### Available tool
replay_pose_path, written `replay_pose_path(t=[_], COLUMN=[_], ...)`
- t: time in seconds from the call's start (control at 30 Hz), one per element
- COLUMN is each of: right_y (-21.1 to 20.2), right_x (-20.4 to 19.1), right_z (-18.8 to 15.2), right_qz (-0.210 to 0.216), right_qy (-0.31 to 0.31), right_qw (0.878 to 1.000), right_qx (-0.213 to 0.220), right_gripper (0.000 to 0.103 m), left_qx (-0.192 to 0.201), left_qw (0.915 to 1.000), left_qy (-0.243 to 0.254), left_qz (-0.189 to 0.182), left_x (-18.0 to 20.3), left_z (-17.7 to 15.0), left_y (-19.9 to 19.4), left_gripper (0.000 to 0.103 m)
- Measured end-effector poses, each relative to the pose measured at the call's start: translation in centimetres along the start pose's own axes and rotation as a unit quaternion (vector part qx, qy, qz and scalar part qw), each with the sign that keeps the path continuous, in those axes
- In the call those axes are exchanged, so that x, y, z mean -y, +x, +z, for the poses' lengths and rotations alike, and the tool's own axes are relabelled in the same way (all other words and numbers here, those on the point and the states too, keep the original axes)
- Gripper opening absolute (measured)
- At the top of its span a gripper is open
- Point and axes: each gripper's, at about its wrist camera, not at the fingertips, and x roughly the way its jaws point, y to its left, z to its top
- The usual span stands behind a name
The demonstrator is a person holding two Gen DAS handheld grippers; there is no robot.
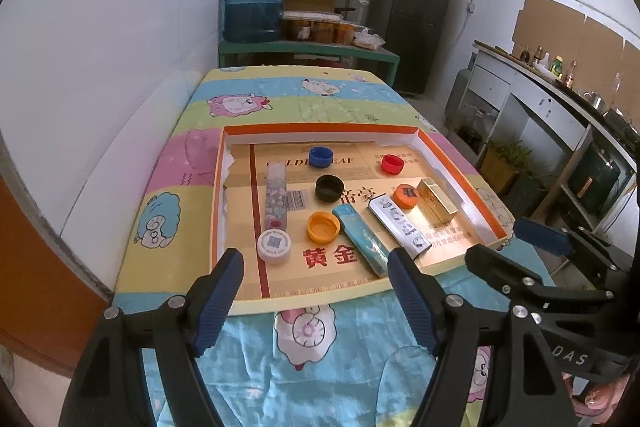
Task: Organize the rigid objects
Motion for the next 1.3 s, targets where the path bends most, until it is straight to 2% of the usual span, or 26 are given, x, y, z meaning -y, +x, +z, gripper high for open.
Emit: replay_pose_path(t=[0.37, 0.6, 0.8, 0.9, 1.0, 1.13, 1.3], right_y=[-3.4, -6.5, -9.4, -10.4, -11.6, -13.2, -15.1], right_x=[-0.2, -0.5, -0.8, -1.0, -1.3, -2.1, -2.8], right_z=[-1.2, -2.5, -3.2, -3.5, -3.8, -4.1, -4.6], right_qz=[-0.028, -0.061, -0.071, -0.073, -0.073, -0.074, -0.083], right_qy=[0.009, 0.012, 0.021, 0.022, 0.022, 0.016, 0.012], right_qw=[0.999, 0.997, 0.996, 0.995, 0.995, 0.994, 0.992], right_qx=[0.022, 0.040, 0.059, 0.063, 0.068, 0.081, 0.096], right_gripper=[0.076, 0.076, 0.076, 0.076, 0.076, 0.076, 0.076], left_qx=[-0.006, 0.019, 0.048, 0.059, 0.070, 0.078, 0.080], left_qw=[1.0000, 0.9990, 0.9976, 0.9967, 0.9958, 0.9934, 0.9934], left_qy=[-0.002, -0.036, -0.035, -0.042, -0.038, -0.021, -0.007], left_qz=[-0.001, -0.017, 0.036, 0.037, 0.046, 0.081, 0.082], left_x=[0.9, 1.3, 2.7, 2.8, 3.0, 4.1, 4.8], left_z=[-1.3, -2.5, -3.5, -3.9, -4.1, -4.5, -5.0], left_y=[-2.4, -6.3, -9.7, -11.1, -12.4, -14.0, -15.4], left_gripper=[0.074, 0.074, 0.074, 0.073, 0.066, 0.066, 0.066])
